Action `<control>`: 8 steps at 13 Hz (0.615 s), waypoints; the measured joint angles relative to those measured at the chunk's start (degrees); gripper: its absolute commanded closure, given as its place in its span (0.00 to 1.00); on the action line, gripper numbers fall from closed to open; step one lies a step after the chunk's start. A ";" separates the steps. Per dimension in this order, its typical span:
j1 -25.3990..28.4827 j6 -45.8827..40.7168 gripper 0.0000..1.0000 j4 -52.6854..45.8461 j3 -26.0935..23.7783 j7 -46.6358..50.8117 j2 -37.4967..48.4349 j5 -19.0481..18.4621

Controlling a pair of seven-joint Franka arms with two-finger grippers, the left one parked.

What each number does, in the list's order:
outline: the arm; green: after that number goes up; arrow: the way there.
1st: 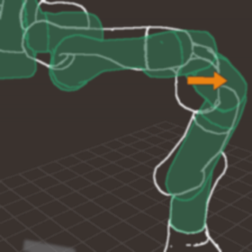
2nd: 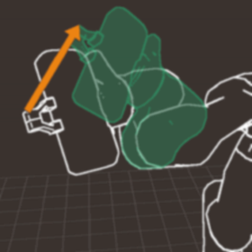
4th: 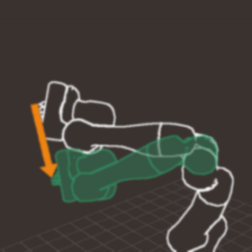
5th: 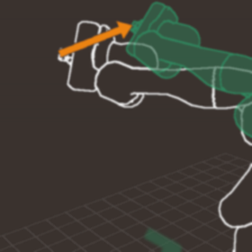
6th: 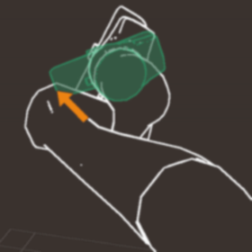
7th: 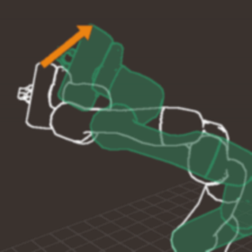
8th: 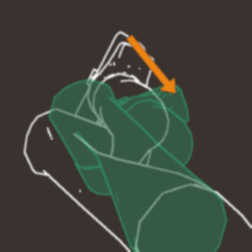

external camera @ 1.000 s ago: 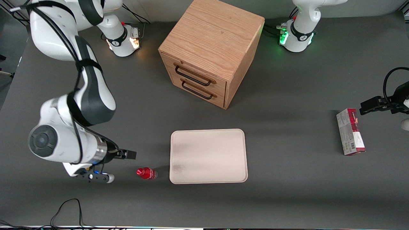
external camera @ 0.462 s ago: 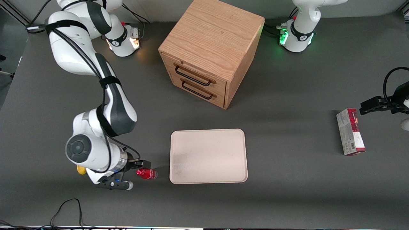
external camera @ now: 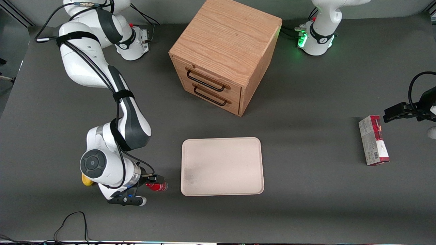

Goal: Place coke bottle on tray
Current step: 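Close the right gripper around the bottle's cap end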

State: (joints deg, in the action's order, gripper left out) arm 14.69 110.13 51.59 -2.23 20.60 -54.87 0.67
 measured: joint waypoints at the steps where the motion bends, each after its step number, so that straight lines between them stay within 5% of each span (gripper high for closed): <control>1: 0.00 0.17 0.02 -0.10 0.00 0.00 -0.21 0.00; 3: 0.00 0.18 0.09 -0.21 0.00 0.00 -0.27 -0.01; 8: 0.00 -0.12 0.59 -0.56 0.00 0.00 -0.32 -0.02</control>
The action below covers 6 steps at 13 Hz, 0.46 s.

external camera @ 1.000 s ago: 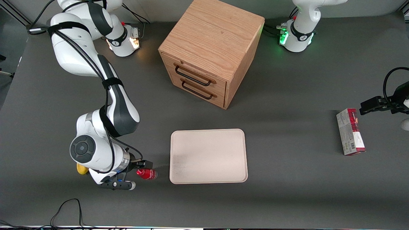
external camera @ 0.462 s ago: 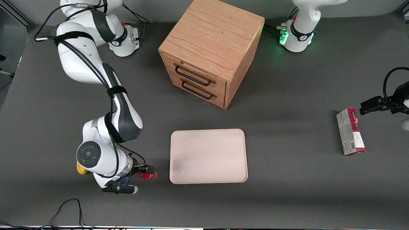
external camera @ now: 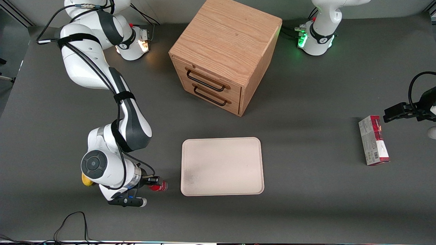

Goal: Place coke bottle on tray
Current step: 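Close the right gripper around the bottle's cap end, then lift the held bottle up off the table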

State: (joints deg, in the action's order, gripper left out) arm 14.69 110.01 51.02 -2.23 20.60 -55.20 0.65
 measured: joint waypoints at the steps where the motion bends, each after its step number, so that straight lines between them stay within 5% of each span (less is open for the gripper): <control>1: 0.00 -0.26 0.69 0.00 0.00 0.00 -0.02 0.00; 3: 0.01 -0.99 1.00 -0.02 -0.01 0.07 -0.02 0.00; 6: -0.01 -2.26 1.00 -0.45 0.01 2.03 0.00 -0.38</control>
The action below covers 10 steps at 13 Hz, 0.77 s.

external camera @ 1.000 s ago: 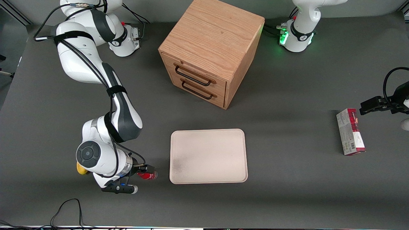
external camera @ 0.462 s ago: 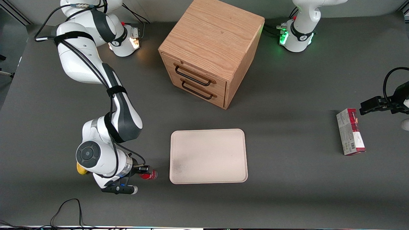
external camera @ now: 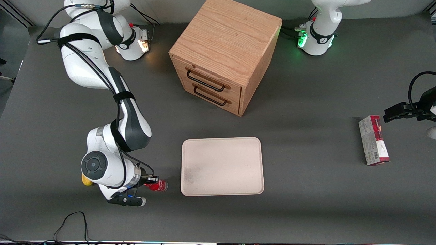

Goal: Place coke bottle on tray
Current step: 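Lift the held bottle up off the table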

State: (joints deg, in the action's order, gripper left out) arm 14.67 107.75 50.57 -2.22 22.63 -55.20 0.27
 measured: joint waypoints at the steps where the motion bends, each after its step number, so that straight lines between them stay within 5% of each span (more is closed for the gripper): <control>1: 0.01 -0.22 1.00 -0.06 -0.01 0.23 0.00 0.00; 6: -0.03 -4.92 1.00 -1.58 -0.05 1.28 0.42 0.00; 10: -0.04 -16.49 1.00 -3.75 -0.17 1.34 6.08 0.01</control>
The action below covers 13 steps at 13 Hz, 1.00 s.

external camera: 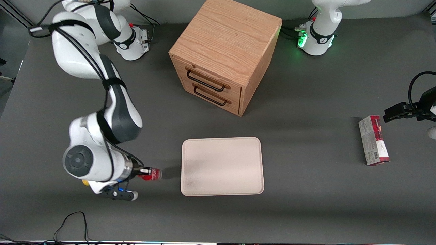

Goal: Place coke bottle on tray
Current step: 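Lift the held bottle up off the table, then carry the bottle over the white tray and lower it onto the tray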

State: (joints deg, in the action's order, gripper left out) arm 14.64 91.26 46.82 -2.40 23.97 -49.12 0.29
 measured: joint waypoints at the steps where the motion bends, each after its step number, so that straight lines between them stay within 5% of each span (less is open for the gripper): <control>1: 0.02 -3.85 1.00 -0.12 -0.17 -0.05 2.11 0.01; 6: -0.10 -14.13 1.00 4.98 -0.35 -3.64 15.50 1.47; 10: -0.08 -8.38 1.00 24.53 -0.41 -4.46 30.64 1.95; 13: 0.06 -5.34 1.00 26.98 -0.65 -2.26 30.22 2.42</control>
State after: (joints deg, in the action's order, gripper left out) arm 14.70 85.92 73.80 -3.05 21.71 -18.90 2.70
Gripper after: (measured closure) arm 0.678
